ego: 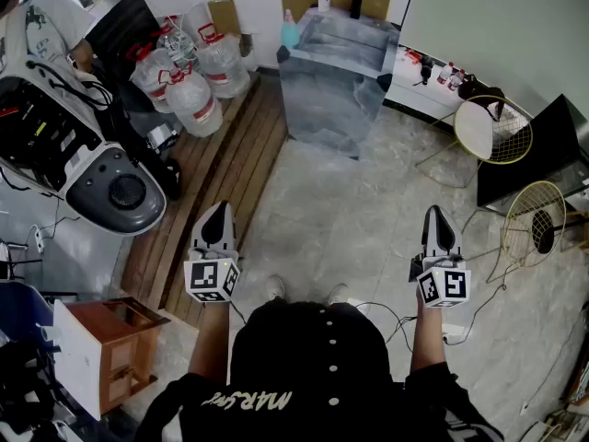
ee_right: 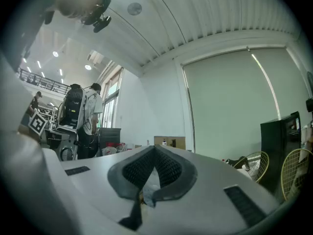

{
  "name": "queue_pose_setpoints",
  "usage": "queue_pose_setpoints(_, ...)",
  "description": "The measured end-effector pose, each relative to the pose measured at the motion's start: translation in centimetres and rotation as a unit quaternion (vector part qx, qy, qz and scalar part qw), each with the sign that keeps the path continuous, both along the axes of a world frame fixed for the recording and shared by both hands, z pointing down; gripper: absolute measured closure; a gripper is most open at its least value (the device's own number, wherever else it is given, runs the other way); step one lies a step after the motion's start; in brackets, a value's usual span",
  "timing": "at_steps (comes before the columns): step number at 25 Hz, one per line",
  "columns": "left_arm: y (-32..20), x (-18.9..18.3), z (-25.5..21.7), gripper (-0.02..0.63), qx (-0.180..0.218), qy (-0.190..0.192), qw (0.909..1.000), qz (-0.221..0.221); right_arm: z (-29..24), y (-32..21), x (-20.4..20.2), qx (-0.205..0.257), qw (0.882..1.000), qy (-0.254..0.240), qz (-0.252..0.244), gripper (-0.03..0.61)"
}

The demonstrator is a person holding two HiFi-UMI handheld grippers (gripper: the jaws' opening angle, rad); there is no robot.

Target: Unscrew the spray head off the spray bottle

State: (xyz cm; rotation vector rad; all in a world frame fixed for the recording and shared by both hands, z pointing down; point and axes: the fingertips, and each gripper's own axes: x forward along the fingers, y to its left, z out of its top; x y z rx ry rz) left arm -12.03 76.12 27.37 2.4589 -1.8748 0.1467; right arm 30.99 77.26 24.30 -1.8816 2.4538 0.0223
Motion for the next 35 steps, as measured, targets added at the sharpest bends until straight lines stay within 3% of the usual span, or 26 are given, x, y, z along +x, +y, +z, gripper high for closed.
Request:
queue_pose_setpoints(13, 1.1, 2.1, -0.1, 0.588, 0.001, -0.001, 1.0000, -0.008, -0.1, 0.1, 1.1, 0.012, 1.000, -0.008, -0.022, 0.566)
queue_pose_setpoints(27, 3.1, 8.1, 0.0, 0.588, -0.003, -0.007, 0.9988, -0.049, 1.2, -1.7, 5.3, 0.001, 0.994, -0.032, -0.103, 0.566)
queue_pose_setpoints(35, 1.9, 7.7, 0.8, 0.588, -0.011, -0.007, 0.9976, -0.068, 2.0, -4.7, 5.7, -0.003, 0.994, -0.020, -0.105, 0.566)
